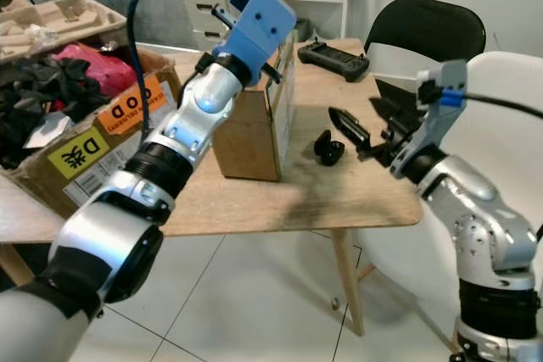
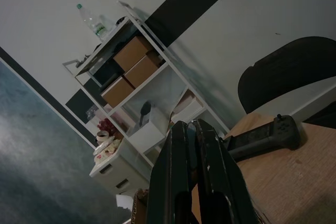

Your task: Picking trash to rubbish bin

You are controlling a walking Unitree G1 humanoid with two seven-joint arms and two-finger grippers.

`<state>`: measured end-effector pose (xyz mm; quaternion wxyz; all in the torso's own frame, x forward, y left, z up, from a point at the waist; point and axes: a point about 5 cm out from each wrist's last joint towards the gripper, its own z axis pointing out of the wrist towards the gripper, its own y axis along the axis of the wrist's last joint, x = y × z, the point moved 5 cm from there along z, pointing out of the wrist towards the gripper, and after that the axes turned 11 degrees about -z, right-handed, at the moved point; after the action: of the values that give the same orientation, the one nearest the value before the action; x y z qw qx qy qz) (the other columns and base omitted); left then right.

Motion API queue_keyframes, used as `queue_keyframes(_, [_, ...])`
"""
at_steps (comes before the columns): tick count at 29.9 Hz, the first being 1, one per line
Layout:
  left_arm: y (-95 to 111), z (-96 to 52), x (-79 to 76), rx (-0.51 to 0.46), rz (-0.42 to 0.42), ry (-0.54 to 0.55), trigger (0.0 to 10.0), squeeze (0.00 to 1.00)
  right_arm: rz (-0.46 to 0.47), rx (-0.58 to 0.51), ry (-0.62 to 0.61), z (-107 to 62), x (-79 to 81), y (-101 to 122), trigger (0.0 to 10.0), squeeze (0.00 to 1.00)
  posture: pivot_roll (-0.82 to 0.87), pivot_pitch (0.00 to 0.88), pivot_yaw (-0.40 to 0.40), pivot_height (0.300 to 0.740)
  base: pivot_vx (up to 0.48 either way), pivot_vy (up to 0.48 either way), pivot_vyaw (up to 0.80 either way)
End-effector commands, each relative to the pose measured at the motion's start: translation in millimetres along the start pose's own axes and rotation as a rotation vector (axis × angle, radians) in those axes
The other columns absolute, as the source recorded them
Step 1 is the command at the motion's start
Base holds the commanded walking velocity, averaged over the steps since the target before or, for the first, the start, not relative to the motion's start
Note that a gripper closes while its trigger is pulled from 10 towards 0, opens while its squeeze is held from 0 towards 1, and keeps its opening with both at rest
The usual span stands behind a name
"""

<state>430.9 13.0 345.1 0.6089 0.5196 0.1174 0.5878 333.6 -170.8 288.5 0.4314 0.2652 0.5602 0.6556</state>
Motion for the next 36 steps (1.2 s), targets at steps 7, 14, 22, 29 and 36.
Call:
queue_keyframes(7, [0,1.5,7.2,0.002,0.056,0.007,10.0,0.0,-0.059,-0.061,0.061,-2.3,12.6,27,10.0,0.0,-0.14,0.108,0.116,0.74,0.0,0.0,0.0])
queue_keyframes(14, [-7,-1.0,25.8,0.034,0.139,0.084,10.0,0.0,-0.075,-0.081,0.032,-4.6,7.6,35,10.0,0.0,-0.16,0.105,0.112,0.74,0.0,0.0,0.0])
queue_keyframes(22, [-24,-6.3,45.1,0.124,0.142,0.128,10.0,0.0,-0.073,-0.077,0.024,-5.1,6.4,35,10.0,0.0,-0.15,0.105,0.112,0.74,0.0,0.0,0.0])
queue_keyframes(29, [-33,-8.0,44.2,0.171,0.084,0.107,10.0,1.0,-0.065,-0.077,-0.011,-5.4,0.3,34,10.0,0.0,-0.15,0.111,0.113,0.74,0.0,0.0,0.0])
queue_keyframes(36, [-31,-6.4,41.5,0.165,-0.055,0.092,10.0,1.0,-0.057,-0.088,-0.076,-7.4,-13.3,37,10.0,0.0,-0.15,0.113,0.11,0.74,0.0,0.0,0.0])
